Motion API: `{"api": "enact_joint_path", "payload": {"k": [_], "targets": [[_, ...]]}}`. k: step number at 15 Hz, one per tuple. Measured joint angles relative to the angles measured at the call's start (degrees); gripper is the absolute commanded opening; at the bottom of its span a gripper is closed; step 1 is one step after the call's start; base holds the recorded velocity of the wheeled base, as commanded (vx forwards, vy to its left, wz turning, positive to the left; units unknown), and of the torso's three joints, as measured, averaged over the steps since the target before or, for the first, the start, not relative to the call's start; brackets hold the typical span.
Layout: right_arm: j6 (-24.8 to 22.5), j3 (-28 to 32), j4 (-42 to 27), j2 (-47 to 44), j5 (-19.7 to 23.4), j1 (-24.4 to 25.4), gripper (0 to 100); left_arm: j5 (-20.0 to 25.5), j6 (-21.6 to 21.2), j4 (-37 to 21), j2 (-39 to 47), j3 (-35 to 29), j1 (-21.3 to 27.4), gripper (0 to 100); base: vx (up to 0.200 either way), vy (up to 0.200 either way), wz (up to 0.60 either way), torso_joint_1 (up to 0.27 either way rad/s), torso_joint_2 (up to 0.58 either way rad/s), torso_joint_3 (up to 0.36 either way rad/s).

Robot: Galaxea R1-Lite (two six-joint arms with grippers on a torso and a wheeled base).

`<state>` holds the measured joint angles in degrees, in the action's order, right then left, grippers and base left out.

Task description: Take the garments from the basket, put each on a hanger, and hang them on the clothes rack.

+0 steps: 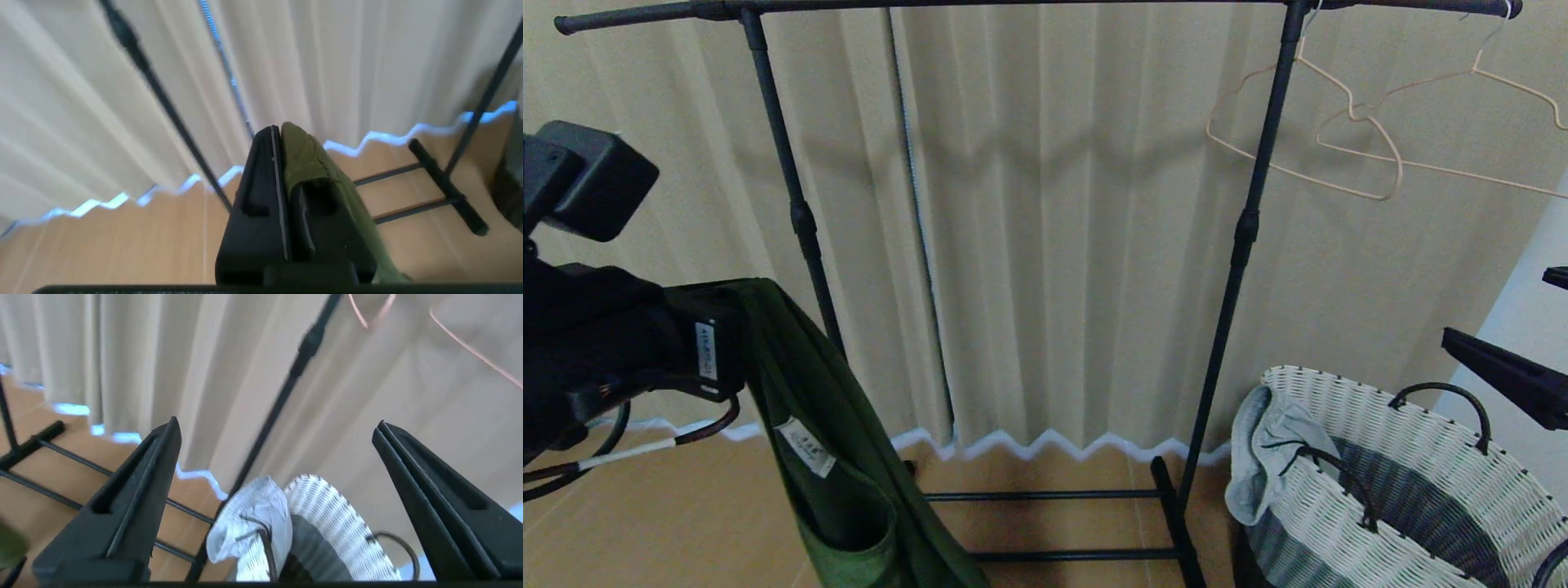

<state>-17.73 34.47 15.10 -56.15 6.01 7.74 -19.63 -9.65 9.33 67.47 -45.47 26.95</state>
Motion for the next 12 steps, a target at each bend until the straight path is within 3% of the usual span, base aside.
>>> {"api": "enact_joint_path", "payload": {"k": [6, 12], "targets": [[0.5, -3.7, 4.2, 2.0, 0.1, -1.6, 100, 0.4, 0.0, 0.0, -5.6, 5.0, -5.3, 0, 0.000, 0.000, 0.00, 0.000, 0.00, 0.000], [0.4, -8.5, 8.7, 2.2, 0.1, -2.1, 100, 1.2, -0.2, 0.0, -8.4, 6.8, -5.9, 0, 0.000, 0.000, 0.00, 0.000, 0.00, 0.000]]}}
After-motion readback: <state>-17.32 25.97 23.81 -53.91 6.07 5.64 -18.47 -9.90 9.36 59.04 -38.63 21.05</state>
